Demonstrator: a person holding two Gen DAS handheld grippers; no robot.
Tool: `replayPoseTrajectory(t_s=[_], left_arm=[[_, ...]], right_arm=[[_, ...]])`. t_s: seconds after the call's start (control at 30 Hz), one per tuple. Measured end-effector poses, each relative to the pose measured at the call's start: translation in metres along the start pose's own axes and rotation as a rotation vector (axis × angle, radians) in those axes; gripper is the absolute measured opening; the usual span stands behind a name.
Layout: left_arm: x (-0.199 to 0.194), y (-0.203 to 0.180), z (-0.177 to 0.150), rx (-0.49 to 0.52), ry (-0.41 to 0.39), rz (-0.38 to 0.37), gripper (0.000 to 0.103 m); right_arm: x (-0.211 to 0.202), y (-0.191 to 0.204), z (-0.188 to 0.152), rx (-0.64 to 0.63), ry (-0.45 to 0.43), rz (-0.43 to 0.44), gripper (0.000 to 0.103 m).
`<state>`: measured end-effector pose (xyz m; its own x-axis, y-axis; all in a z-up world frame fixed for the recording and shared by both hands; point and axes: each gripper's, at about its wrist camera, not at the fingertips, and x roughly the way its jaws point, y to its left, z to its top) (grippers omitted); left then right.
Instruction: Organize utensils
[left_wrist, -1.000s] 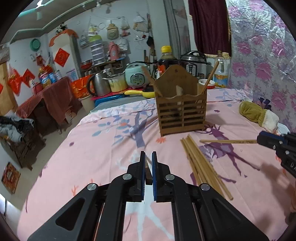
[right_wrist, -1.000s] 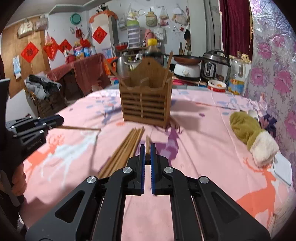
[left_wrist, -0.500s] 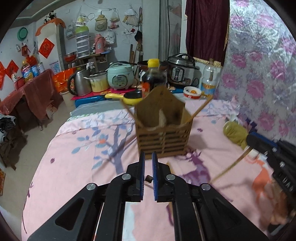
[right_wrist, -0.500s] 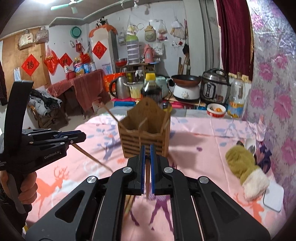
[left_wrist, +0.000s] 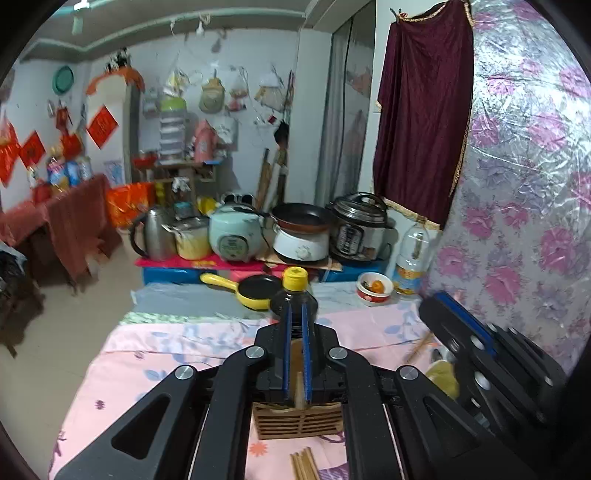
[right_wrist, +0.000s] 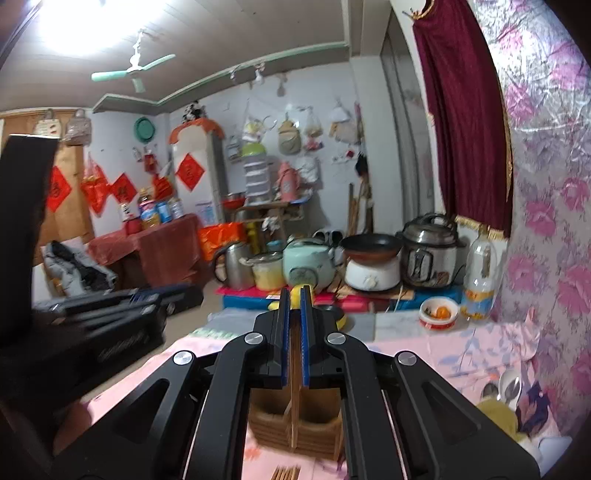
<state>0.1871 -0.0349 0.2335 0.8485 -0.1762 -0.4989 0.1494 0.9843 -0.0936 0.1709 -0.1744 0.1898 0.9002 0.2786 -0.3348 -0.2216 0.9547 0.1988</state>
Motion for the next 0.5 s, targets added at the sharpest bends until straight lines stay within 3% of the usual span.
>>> replayPoseTrajectory(t_s=[0.07, 0.1, 0.13, 0.2, 0.3, 0.43, 0.5], left_arm=[[0.006, 0.005, -0.010, 0.018, 0.039, -0.025, 0.007], [0.008, 0.012, -0.022, 0.030, 0.066, -0.032, 0.012], [0.009, 0.019, -0.033, 0.037, 0.085, -0.028, 0.029], [0.011, 0.038, -0.061, 0.027, 0.120, -0.006, 0.049], [0.026, 0.079, -0.108, -0.035, 0.238, -0.003, 0.048], [0.078, 0.122, -0.169, -0.118, 0.475, 0.067, 0.047], [0.104, 0.138, -0.189, -0.174, 0.577, 0.057, 0.046]], right_arm=[[0.013, -0.004, -0.001, 0.019, 0.022, 0.006, 0.006], [0.018, -0.008, -0.004, 0.036, 0.035, 0.013, 0.006], [0.020, -0.011, -0.006, 0.045, 0.040, 0.018, 0.006], [0.021, -0.017, -0.012, 0.060, 0.044, 0.024, 0.006], [0.021, -0.022, -0.020, 0.080, 0.063, 0.044, 0.006], [0.019, -0.014, -0.023, 0.074, 0.078, 0.056, 0.006], [0.017, -0.006, -0.024, 0.047, 0.076, 0.053, 0.006]])
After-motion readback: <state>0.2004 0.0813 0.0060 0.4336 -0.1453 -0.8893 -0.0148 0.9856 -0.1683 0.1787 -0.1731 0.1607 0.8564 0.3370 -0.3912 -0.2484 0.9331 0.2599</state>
